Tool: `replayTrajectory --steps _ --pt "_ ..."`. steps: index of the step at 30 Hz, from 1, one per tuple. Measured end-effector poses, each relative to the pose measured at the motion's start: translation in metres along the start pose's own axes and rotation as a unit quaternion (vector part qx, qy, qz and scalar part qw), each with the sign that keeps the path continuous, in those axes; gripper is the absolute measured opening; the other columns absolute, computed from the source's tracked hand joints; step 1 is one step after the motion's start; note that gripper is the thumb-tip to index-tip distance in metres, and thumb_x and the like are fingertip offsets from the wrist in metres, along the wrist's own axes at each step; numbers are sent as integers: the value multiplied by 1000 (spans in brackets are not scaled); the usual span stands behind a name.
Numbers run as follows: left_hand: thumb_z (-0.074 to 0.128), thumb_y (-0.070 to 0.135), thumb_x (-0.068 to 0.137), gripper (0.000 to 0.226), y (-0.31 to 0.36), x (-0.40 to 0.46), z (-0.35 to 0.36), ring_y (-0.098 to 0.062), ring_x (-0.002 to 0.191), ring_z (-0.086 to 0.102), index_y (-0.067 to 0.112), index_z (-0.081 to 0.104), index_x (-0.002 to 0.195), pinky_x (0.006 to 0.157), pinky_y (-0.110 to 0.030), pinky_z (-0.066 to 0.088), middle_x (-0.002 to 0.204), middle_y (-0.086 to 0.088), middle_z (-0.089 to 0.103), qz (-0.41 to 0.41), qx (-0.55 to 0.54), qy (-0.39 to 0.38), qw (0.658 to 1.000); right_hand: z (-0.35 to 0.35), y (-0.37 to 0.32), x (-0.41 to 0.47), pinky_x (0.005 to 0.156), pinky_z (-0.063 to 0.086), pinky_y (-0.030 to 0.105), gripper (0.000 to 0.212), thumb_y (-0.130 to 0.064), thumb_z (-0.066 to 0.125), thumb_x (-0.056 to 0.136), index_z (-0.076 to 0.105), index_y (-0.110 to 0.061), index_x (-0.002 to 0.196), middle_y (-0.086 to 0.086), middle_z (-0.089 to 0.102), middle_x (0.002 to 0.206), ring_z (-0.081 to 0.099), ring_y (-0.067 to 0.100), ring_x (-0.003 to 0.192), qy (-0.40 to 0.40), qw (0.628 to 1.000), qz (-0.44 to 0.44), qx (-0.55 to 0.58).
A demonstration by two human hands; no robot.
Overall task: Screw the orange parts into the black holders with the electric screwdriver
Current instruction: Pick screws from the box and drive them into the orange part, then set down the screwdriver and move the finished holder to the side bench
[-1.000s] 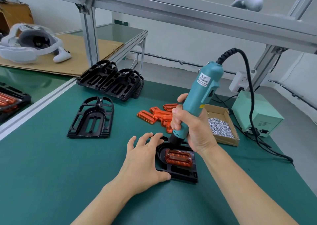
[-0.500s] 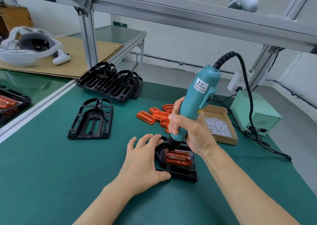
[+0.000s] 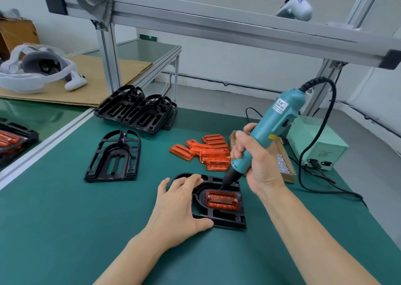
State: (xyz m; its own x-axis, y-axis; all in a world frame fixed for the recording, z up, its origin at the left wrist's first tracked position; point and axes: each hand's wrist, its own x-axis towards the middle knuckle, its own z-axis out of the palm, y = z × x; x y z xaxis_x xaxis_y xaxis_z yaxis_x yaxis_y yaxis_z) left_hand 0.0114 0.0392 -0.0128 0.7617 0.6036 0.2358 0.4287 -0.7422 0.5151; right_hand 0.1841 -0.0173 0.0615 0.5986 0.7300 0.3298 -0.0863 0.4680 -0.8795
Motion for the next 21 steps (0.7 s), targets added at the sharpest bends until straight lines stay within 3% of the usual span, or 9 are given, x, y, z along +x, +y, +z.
replayTrajectory --steps 5,11,16,21 --pt "63 63 66 89 -1 -1 1 8 132 22 36 23 140 113 -24 -14 139 28 35 2 7 8 1000 -27 -12 2 50 43 26 20 -8 67 88 49 -16 83 -1 48 54 45 16 46 98 993 -28 -52" --pt "63 66 66 91 -3 0 4 5 135 22 36 22 141 112 -25 -14 141 27 34 8 24 16 1000 -69 -32 -3 44 42 23 25 -27 68 90 47 -15 98 -2 49 55 46 13 43 225 970 -16 -86" --pt "64 66 65 94 -6 4 4 4 136 18 37 18 142 114 -27 -11 141 28 35 6 22 15 1000 -111 -54 -15 47 44 26 30 -48 58 92 44 -22 91 2 49 64 48 12 43 293 942 84 -139" --pt "66 64 64 96 -8 6 6 4 135 20 36 20 143 116 -30 -8 140 28 36 11 23 18 1000 -149 -65 -32 51 47 31 31 -45 58 94 44 -17 92 9 51 78 54 20 56 301 892 215 -260"
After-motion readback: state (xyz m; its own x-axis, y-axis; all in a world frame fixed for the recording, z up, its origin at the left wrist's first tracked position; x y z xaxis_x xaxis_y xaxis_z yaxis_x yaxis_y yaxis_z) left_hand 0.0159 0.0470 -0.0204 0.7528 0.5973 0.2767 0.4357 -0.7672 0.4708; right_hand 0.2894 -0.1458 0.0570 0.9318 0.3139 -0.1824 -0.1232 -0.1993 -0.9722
